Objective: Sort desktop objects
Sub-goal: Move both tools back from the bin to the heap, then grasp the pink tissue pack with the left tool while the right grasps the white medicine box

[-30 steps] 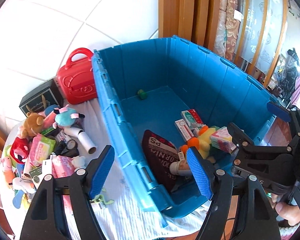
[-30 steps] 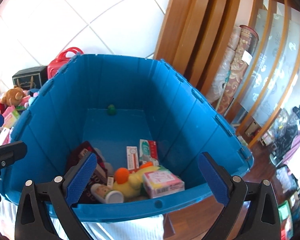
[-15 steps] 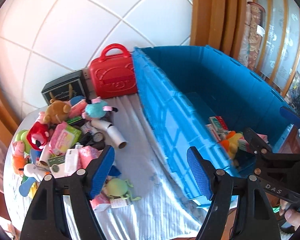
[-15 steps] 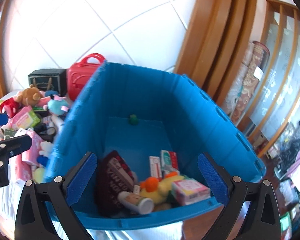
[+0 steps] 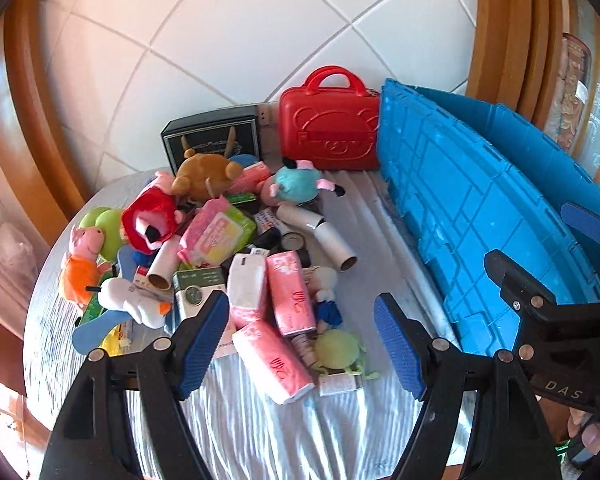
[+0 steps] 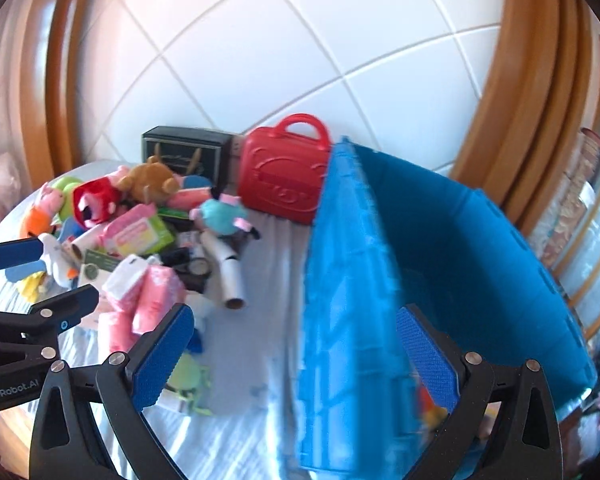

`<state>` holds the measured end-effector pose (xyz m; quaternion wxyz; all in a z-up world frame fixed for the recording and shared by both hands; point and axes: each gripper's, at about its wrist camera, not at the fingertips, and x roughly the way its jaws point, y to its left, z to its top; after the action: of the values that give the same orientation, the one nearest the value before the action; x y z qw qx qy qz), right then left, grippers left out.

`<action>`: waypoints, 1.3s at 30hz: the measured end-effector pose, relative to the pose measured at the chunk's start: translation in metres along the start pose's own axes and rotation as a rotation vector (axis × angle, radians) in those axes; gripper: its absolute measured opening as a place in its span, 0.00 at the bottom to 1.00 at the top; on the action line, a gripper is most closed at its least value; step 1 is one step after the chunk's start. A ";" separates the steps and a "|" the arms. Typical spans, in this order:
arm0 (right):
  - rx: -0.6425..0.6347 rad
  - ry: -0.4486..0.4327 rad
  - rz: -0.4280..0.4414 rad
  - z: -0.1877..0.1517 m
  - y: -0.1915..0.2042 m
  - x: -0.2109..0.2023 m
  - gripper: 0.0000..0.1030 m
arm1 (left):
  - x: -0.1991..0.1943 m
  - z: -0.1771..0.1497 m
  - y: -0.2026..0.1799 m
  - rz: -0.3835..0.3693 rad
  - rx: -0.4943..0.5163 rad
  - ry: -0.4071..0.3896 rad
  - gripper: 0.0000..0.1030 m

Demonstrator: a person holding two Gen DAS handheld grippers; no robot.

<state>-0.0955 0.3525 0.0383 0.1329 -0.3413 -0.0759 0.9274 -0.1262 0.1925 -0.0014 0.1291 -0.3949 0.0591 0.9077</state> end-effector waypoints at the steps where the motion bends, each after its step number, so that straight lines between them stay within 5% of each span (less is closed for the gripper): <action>1: -0.009 0.000 0.011 0.000 0.010 0.002 1.00 | 0.003 -0.005 0.009 0.014 -0.008 0.008 0.72; 7: -0.073 0.025 0.084 -0.002 0.069 0.022 1.00 | 0.031 -0.038 0.059 0.099 -0.022 0.085 0.72; 19: -0.073 0.245 0.193 -0.071 0.130 0.103 1.00 | 0.103 -0.108 0.117 0.100 -0.096 0.272 0.72; 30: -0.017 0.367 0.153 -0.119 0.103 0.130 1.00 | 0.126 -0.094 0.057 -0.014 -0.066 0.292 0.72; 35: -0.003 0.387 0.157 -0.127 0.090 0.132 1.00 | 0.147 -0.091 0.024 0.014 -0.002 0.308 0.72; 39: 0.001 0.390 0.177 -0.130 0.088 0.135 1.00 | 0.158 -0.106 0.033 0.035 -0.008 0.343 0.74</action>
<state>-0.1263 0.3151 -0.1635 0.0631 -0.5195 -0.0181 0.8519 -0.1645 0.1681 -0.1886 0.0998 -0.5435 0.0835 0.8292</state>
